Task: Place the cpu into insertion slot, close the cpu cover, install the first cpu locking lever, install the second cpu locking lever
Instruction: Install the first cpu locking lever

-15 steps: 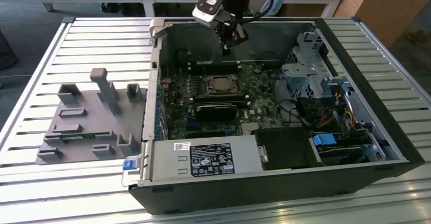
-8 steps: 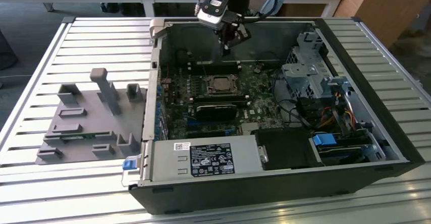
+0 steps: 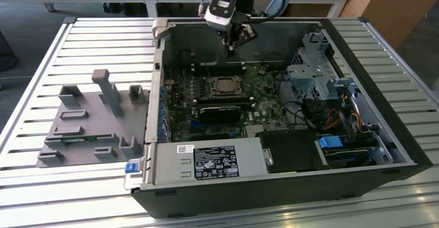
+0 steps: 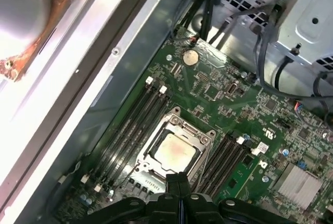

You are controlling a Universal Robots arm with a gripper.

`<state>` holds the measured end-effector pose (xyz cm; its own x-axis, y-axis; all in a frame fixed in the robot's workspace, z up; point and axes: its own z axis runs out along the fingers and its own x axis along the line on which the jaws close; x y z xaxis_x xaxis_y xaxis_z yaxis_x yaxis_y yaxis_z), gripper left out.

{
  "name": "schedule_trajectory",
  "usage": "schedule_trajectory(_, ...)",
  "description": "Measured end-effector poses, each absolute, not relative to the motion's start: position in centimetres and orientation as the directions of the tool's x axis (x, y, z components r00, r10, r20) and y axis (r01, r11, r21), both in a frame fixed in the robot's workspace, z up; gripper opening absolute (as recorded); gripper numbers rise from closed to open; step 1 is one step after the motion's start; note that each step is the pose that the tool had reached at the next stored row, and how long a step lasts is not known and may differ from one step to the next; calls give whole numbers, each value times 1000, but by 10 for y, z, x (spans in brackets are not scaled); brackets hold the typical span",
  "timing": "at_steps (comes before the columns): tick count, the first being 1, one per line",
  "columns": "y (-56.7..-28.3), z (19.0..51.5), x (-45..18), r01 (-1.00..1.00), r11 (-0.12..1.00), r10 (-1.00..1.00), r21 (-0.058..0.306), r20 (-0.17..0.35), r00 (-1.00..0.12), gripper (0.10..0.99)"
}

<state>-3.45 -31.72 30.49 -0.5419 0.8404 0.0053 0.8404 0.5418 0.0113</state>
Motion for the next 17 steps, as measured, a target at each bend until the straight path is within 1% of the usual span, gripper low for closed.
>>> schedule_trajectory(5,-317,305,-35,817,576,817,11,5,-576,106)
schedule_trajectory(17,-317,305,-35,696,718,696,11,5,-718,106)
